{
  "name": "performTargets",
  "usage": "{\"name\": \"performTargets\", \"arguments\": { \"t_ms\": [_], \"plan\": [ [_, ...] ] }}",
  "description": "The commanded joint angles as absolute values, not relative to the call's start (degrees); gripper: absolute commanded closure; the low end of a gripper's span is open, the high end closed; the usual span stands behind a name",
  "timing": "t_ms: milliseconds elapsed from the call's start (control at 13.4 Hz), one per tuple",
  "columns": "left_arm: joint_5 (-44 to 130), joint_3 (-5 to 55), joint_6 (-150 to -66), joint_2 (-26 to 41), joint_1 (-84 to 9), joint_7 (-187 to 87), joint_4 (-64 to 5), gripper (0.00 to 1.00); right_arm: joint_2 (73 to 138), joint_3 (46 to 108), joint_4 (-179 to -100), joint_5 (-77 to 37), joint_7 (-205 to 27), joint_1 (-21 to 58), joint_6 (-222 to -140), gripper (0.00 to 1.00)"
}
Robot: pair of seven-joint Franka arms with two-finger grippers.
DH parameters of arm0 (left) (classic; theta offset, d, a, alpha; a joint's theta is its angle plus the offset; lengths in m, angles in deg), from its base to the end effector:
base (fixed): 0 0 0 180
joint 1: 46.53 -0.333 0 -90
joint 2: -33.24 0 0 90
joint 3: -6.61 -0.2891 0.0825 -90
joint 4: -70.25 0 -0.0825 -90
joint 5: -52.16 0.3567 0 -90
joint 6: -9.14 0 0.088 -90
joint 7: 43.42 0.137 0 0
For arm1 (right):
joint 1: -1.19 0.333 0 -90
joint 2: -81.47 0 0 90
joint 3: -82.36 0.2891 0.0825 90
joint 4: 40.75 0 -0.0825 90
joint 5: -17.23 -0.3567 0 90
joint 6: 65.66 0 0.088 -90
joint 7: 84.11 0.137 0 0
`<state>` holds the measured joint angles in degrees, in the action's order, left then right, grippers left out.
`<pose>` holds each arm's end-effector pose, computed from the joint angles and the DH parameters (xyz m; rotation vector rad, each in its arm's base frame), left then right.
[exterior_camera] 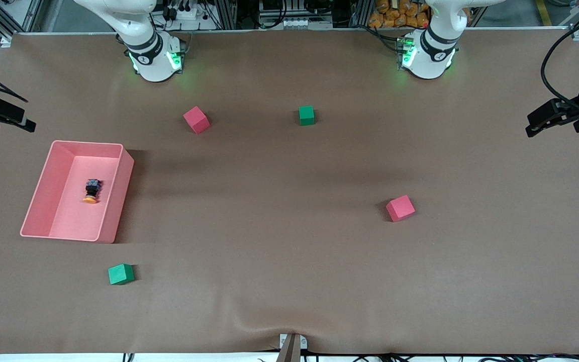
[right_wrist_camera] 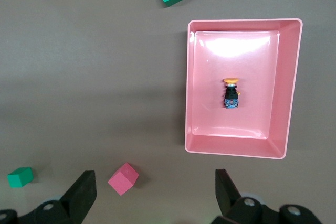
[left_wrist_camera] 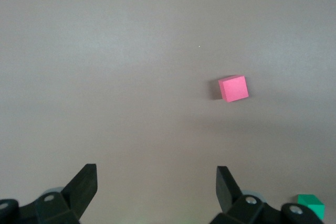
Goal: Place and upright button with both arms
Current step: 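Move the right gripper toward the pink tray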
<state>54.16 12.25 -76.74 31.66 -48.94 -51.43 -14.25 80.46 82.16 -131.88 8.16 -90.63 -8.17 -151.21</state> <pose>0.5276 -0.0241 0.5892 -3.1064 -0.1335 0.0003 0.5077 -0.0626 0.5635 -2.9717 0.0699 0.0845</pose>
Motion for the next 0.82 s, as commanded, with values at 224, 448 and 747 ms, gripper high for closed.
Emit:
{"name": "performTargets", "arguments": {
  "t_ms": [224,448,747],
  "plan": [
    [54.2,12.8,-76.0,31.7,-48.6,-51.4,-13.3,0.00,80.5,82.8,-131.7,7.0,-91.3,-9.1,-151.2,0.00],
    [54.0,13.3,-75.8,31.9,-48.6,-50.9,-13.8,0.00,80.5,82.8,-131.8,7.0,-91.3,-9.3,-151.1,0.00],
    [54.1,13.7,-75.9,32.0,-48.6,-50.3,-13.8,0.00,80.7,82.8,-131.8,7.1,-91.3,-9.4,-151.0,0.00]
  ]
}}
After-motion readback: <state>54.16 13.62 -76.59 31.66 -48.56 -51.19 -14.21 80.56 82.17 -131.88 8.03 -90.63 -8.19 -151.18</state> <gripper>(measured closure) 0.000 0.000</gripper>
